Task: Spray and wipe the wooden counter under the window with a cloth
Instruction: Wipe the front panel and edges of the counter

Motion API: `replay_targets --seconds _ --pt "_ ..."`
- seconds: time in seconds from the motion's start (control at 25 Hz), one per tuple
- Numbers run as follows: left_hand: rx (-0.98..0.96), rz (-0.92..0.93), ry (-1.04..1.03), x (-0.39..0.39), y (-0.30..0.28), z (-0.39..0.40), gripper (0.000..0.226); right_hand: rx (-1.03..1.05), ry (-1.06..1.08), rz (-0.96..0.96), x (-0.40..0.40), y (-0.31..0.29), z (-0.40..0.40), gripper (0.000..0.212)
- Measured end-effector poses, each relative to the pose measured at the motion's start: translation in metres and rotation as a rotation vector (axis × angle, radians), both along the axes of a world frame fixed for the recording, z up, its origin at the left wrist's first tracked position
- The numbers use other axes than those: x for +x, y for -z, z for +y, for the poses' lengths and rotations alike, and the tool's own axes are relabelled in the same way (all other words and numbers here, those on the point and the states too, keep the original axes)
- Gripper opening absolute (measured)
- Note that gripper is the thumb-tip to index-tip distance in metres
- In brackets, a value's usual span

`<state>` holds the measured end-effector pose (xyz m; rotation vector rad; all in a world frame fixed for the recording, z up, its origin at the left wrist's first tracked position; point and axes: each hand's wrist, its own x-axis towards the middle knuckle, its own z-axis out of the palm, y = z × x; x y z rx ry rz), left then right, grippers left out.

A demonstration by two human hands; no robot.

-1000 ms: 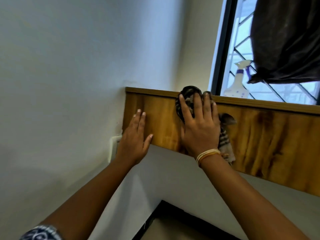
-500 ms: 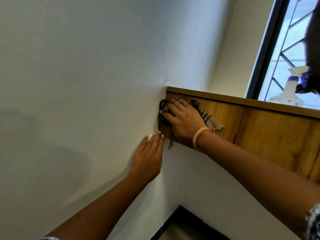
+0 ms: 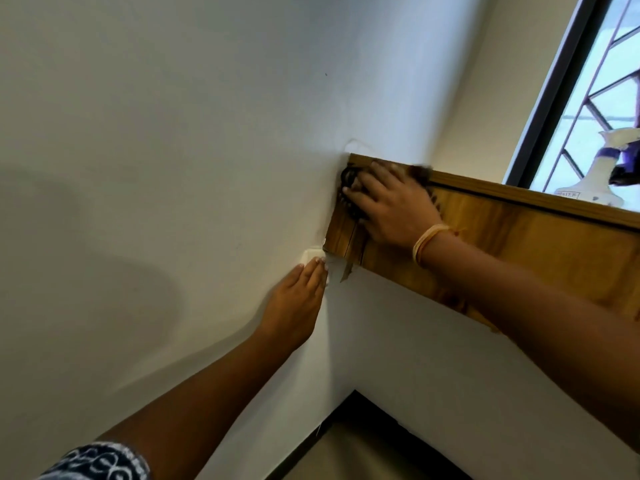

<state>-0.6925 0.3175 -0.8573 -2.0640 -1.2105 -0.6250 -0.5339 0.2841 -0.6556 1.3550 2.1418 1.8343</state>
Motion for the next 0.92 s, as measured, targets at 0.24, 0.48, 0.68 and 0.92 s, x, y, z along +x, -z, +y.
replay_targets --seconds 0.24,0.48,0.68,0.92 --pt "-0.003 0.026 0.025 -0.006 -0.006 -0.003 0.064 -0.138 -0.076 -0.108 0.019 0.086 -0.021 0.047" --pt "-0.114 -0.120 0.015 0.017 -0.020 -0.018 0.067 0.128 0.043 0.130 0.007 0.001 -0.027 0.050" --pt "-0.050 -0.380 0.111 0.037 -0.045 -0.039 0.062 0.149 0.079 0.042 0.021 -0.003 -0.045 0.049" --pt "0.171 -0.346 0.349 0.078 -0.089 -0.073 0.063 0.316 0.035 0.067 0.070 0.001 -0.099 0.045"
